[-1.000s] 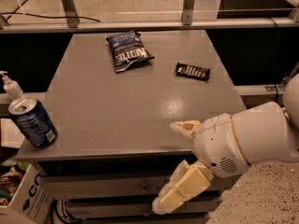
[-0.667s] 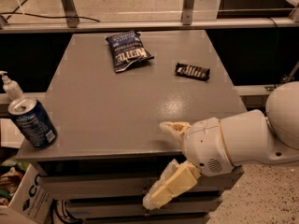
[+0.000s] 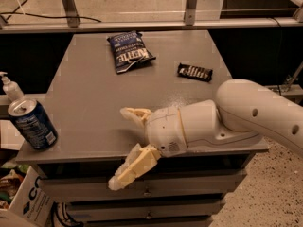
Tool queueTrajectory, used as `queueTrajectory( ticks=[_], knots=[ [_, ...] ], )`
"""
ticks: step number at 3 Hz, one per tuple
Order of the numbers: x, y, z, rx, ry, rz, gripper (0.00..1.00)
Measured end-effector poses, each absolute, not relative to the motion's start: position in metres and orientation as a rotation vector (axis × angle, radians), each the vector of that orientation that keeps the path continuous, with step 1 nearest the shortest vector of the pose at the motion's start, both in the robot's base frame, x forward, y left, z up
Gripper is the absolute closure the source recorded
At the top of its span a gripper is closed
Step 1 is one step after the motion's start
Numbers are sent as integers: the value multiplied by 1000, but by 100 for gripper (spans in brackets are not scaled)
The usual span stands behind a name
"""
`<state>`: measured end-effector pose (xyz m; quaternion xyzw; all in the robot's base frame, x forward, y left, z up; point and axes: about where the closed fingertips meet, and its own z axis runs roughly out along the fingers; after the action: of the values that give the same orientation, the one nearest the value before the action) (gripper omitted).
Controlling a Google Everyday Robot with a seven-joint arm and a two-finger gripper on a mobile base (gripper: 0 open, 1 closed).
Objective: Move pepsi can near rxbar chocolate
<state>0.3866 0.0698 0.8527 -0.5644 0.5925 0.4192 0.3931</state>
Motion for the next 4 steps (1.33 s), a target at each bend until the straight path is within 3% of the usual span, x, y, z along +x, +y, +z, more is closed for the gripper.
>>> queueTrajectory(
  ticks=[2, 4],
  knots=[
    [377, 170, 848, -1472, 1253, 1192, 0],
    [376, 158, 847, -1429, 1256, 1165, 0]
  ],
)
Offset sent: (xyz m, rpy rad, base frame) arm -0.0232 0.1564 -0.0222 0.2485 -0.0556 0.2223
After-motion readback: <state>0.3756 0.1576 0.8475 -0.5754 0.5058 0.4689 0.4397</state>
